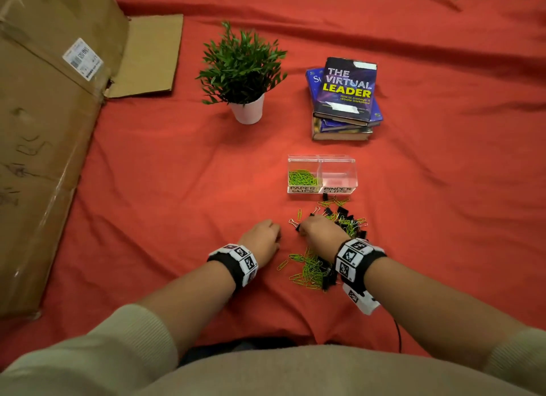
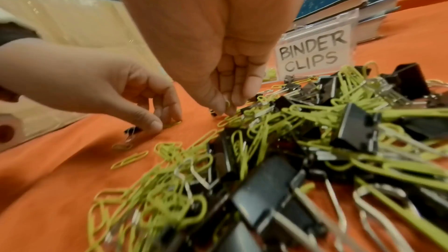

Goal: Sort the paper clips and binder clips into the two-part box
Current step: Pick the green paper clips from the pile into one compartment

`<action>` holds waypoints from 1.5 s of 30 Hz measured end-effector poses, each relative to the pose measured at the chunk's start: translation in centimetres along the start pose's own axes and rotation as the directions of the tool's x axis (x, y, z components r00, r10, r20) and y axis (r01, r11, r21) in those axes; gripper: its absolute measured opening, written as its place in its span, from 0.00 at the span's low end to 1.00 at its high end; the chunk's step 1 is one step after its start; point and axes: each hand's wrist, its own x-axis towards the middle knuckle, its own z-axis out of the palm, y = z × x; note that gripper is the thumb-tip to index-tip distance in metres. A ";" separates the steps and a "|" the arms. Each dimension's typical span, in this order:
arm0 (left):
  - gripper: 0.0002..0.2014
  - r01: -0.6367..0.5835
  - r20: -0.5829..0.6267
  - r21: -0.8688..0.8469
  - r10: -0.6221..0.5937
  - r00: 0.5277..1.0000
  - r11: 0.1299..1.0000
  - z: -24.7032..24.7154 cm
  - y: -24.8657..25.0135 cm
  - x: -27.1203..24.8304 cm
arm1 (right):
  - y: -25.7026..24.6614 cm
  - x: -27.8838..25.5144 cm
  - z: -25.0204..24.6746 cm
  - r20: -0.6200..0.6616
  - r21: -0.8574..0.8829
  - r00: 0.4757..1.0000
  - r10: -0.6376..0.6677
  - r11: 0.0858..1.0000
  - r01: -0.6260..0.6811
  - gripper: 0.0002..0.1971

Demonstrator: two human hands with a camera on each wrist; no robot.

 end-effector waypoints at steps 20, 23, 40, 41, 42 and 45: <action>0.12 -0.111 -0.001 0.161 0.113 0.994 0.981 1.2 -1.6 -3.2 | -2.6 -2.4 2.8 0.127 0.085 0.992 -0.006 0.996 -0.005 0.10; 0.11 -0.118 0.014 0.144 0.117 0.993 0.983 1.2 -1.7 -3.3 | -2.5 -2.2 1.3 0.172 0.239 0.985 0.033 0.968 -0.074 0.07; 0.12 -0.051 0.060 0.144 0.043 0.997 0.988 1.3 -1.4 -3.7 | 0.2 5.7 -10.2 -0.218 0.199 0.953 0.208 0.966 -0.166 0.13; 0.12 -0.051 0.063 0.137 0.042 0.997 0.989 1.3 -1.4 -3.6 | 0.3 5.5 -10.0 -0.232 0.165 0.955 0.185 0.975 -0.149 0.14; 0.12 -0.045 0.065 0.125 0.037 0.997 0.991 1.1 -1.4 -3.3 | 0.4 5.2 -9.8 -0.252 0.137 0.954 0.161 0.982 -0.130 0.14; 0.13 -0.038 0.034 0.099 0.035 0.999 0.994 -0.4 -0.8 -2.1 | 0.5 3.1 -8.3 -0.322 0.158 0.940 0.113 0.985 -0.064 0.09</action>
